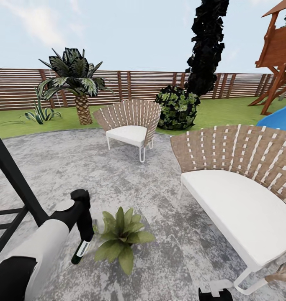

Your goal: Pick up the pesticide atomizer in the garden and spray insectifuge to fully cover both potted plants in the garden.

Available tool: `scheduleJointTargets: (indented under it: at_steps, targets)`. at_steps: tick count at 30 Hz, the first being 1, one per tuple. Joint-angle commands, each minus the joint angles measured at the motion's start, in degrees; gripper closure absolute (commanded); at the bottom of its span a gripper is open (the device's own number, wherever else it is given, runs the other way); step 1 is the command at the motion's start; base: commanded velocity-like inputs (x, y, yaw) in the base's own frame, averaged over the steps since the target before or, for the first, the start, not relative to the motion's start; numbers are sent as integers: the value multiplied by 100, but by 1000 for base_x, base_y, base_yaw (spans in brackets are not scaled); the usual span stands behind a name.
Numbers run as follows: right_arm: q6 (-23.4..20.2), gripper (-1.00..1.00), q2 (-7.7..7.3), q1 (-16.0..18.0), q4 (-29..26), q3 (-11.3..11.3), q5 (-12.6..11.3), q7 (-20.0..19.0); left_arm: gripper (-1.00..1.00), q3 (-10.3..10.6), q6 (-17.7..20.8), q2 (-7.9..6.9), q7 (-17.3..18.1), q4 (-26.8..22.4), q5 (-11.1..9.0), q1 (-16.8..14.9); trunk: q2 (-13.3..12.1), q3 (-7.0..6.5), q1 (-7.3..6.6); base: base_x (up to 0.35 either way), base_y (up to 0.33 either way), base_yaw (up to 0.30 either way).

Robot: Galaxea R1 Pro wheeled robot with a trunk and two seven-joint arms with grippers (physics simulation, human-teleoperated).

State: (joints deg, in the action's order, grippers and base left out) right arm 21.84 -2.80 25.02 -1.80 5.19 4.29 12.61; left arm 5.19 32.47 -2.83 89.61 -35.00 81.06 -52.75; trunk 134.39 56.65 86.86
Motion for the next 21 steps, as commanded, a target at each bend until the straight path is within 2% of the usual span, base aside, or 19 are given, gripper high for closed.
scheduleJointTargets:
  at_steps: [1,4,6,10,12,15,18,21]
  targets:
    - [-4,-100,-1,3,5,43,45,57,100,20,58,-73,39,10,8,22,2,5,-2,-28,-3,34]
    - [-4,-100,-3,3,10,43,48,57,100,-16,58,-199,39,1,-10,290,2,5,-2,-11,-1,14]
    - [-4,-100,-8,3,13,43,51,57,100,-343,54,-235,39,0,-18,580,2,5,-2,-2,0,2]
    - [-4,-100,-8,3,13,43,53,57,100,-1021,49,-181,39,1,-20,683,2,5,-2,0,0,0]
    - [-4,-100,-9,3,13,43,54,57,100,-1144,49,-157,39,-4,-20,691,2,5,-2,0,0,0]
    - [-4,-100,-10,3,13,43,54,57,100,-1193,56,-124,39,-8,-20,695,2,5,-2,0,0,0]
    - [-4,-100,-10,3,13,43,54,57,100,-1224,54,-169,39,50,-39,701,2,5,-2,0,0,0]
    - [-4,-100,-10,3,13,43,54,57,100,-1385,11,-244,-145,74,-154,1007,2,5,-2,0,0,0]
